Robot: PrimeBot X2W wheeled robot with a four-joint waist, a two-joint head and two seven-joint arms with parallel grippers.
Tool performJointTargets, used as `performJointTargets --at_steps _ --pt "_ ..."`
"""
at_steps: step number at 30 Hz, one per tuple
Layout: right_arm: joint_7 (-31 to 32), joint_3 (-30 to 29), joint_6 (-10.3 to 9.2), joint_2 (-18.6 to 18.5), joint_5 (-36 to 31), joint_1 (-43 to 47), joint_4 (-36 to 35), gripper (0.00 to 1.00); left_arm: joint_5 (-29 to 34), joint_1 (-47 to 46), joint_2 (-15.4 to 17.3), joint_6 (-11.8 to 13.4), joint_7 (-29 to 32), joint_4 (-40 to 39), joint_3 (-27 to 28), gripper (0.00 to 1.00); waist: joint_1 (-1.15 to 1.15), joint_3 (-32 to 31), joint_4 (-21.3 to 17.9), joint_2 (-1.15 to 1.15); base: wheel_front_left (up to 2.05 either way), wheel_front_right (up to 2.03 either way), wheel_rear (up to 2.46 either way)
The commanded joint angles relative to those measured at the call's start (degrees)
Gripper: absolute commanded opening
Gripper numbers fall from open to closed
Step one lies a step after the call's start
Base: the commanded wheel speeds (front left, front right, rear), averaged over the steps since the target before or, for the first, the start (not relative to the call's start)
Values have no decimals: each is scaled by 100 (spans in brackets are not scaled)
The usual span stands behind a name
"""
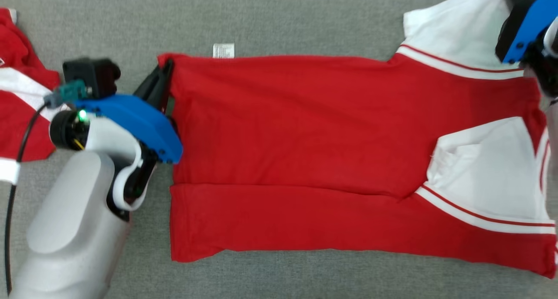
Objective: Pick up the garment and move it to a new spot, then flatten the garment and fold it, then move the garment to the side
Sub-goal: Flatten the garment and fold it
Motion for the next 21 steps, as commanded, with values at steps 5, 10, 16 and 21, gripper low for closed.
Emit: performJointTargets --at_steps 5,10,16,21 --pt "-238 214 1 -64 658 549 -289 0 -35 488 21 -183 -519 24 47 0 0 -505 -285 0 0 0 0" --pt "-223 329 1 -270 1227 1202 -743 0 69 855 23 -349 -1207 -10 25 0 0 -887 -374 0 0 0 0" --pt "-10 395 2 -481 1827 2148 -1502 0 282 1211 222 -584 -1808 38 -185 0 0 -1262 -473 0 0 0 0" --pt "225 164 2 -515 2068 3042 -2245 0 514 1447 498 -697 -2135 187 -452 0 0 -1429 -527 0 0 0 0"
